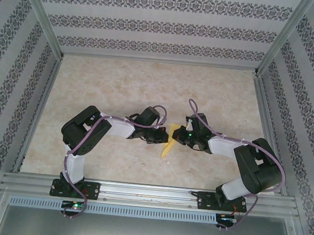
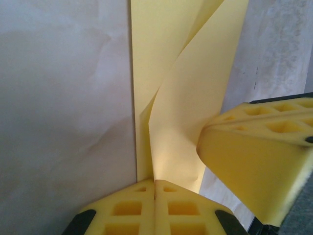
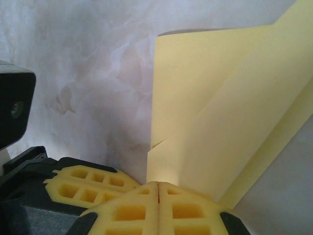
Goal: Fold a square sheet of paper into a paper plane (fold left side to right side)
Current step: Fold the wing for the fifth time at the center of the table.
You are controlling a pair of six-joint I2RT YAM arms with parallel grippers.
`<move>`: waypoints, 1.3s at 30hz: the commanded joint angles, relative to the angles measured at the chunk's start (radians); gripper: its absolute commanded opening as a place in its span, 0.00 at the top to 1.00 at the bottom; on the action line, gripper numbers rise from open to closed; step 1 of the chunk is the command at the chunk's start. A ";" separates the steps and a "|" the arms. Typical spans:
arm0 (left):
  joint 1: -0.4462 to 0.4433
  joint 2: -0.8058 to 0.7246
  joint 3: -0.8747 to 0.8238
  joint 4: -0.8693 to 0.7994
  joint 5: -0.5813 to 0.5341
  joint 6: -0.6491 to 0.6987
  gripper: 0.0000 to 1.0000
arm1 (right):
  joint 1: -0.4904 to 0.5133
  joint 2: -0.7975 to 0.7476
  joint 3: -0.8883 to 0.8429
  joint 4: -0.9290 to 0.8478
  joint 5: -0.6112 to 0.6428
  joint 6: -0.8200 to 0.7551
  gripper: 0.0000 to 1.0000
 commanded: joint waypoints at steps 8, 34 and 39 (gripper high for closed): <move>-0.021 0.080 -0.001 -0.079 -0.118 0.032 1.00 | 0.008 0.034 0.017 -0.018 0.029 -0.040 0.97; -0.022 0.049 -0.023 -0.060 -0.130 0.019 1.00 | 0.008 0.071 -0.059 -0.086 0.057 -0.074 1.00; -0.018 0.015 -0.017 -0.067 -0.134 0.025 0.88 | 0.008 0.076 -0.068 -0.095 0.064 -0.083 1.00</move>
